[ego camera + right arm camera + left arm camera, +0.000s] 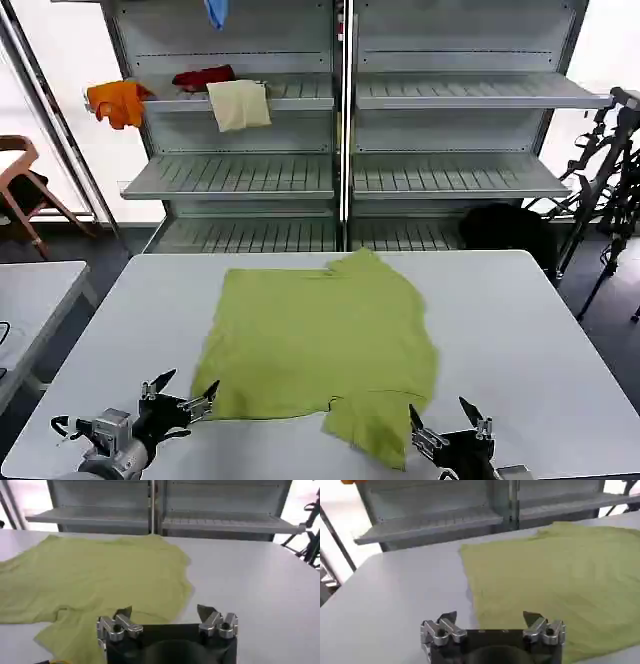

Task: Fold and organize the clothes.

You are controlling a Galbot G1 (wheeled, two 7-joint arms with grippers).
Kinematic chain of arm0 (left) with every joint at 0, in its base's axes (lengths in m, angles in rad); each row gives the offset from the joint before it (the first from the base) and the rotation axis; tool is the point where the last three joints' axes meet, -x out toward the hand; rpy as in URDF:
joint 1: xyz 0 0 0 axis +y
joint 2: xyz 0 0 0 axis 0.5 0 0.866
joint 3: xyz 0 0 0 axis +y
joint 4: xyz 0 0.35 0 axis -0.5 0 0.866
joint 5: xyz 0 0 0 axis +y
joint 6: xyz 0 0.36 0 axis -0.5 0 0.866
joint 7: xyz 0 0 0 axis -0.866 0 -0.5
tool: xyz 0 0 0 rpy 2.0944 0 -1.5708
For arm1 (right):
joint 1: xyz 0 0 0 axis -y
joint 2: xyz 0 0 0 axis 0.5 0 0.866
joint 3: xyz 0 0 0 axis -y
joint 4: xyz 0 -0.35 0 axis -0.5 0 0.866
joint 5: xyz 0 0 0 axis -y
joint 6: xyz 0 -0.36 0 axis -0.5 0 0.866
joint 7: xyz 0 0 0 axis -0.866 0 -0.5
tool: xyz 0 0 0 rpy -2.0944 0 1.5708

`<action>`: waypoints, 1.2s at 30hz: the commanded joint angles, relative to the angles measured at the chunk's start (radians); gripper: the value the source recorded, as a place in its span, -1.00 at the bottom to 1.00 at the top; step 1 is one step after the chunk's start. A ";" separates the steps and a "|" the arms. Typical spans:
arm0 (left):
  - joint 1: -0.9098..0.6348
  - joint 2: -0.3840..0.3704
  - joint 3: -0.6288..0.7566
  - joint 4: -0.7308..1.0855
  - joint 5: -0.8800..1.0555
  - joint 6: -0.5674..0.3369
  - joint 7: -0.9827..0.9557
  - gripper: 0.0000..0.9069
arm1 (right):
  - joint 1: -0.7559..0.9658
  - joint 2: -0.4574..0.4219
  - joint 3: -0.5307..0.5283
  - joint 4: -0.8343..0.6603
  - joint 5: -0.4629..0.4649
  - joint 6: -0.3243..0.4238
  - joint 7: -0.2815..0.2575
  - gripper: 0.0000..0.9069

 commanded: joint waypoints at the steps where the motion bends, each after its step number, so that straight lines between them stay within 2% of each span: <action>1: 0.068 0.011 -0.002 -0.019 -0.005 0.008 -0.007 1.00 | -0.008 0.007 -0.066 -0.013 -0.015 0.000 0.009 1.00; 7: 0.094 0.009 0.000 -0.033 -0.016 0.008 -0.007 1.00 | -0.007 0.001 -0.092 -0.028 -0.031 0.000 0.027 1.00; 14: 0.093 0.002 0.010 -0.034 -0.019 0.008 -0.008 1.00 | 0.005 0.005 -0.099 -0.067 -0.032 0.000 0.024 1.00; 18: 0.082 -0.003 0.017 -0.023 -0.016 0.009 -0.011 1.00 | 0.014 0.006 -0.110 -0.082 -0.032 -0.001 0.024 0.82; 21: 0.082 -0.003 0.021 -0.021 -0.017 0.008 -0.011 1.00 | 0.021 0.004 -0.118 -0.096 -0.037 -0.001 0.028 0.51; 22: 0.082 -0.004 0.022 -0.020 -0.017 0.008 -0.011 1.00 | 0.021 0.003 -0.119 -0.100 -0.040 -0.001 0.028 0.20; 24: 0.081 -0.007 0.024 -0.020 -0.017 0.009 -0.010 1.00 | 0.019 0.002 -0.120 -0.103 -0.044 -0.001 0.029 -0.11; 25: 0.081 -0.008 0.025 -0.020 -0.017 0.009 -0.009 0.87 | 0.018 0.002 -0.120 -0.103 -0.046 -0.001 0.029 -0.44; 27: 0.080 -0.010 0.025 -0.020 -0.018 0.009 -0.006 0.40 | 0.015 0.002 -0.118 -0.102 -0.047 -0.001 0.028 -0.93; 28: 0.080 -0.010 0.025 -0.019 -0.019 0.009 -0.004 0.11 | 0.013 0.002 -0.115 -0.100 -0.047 -0.001 0.028 -1.00; 30: 0.079 -0.011 0.026 -0.017 -0.020 0.008 0.001 -0.71 | 0.013 0.001 -0.112 -0.100 -0.047 -0.001 0.027 -1.00; 31: 0.079 -0.013 0.027 -0.017 -0.021 0.008 0.003 -0.96 | 0.015 0.002 -0.111 -0.100 -0.047 -0.001 0.027 -1.00; 36: 0.075 -0.018 0.033 -0.014 -0.027 0.009 0.010 -0.96 | 0.017 0.004 -0.109 -0.102 -0.046 -0.001 0.028 -1.00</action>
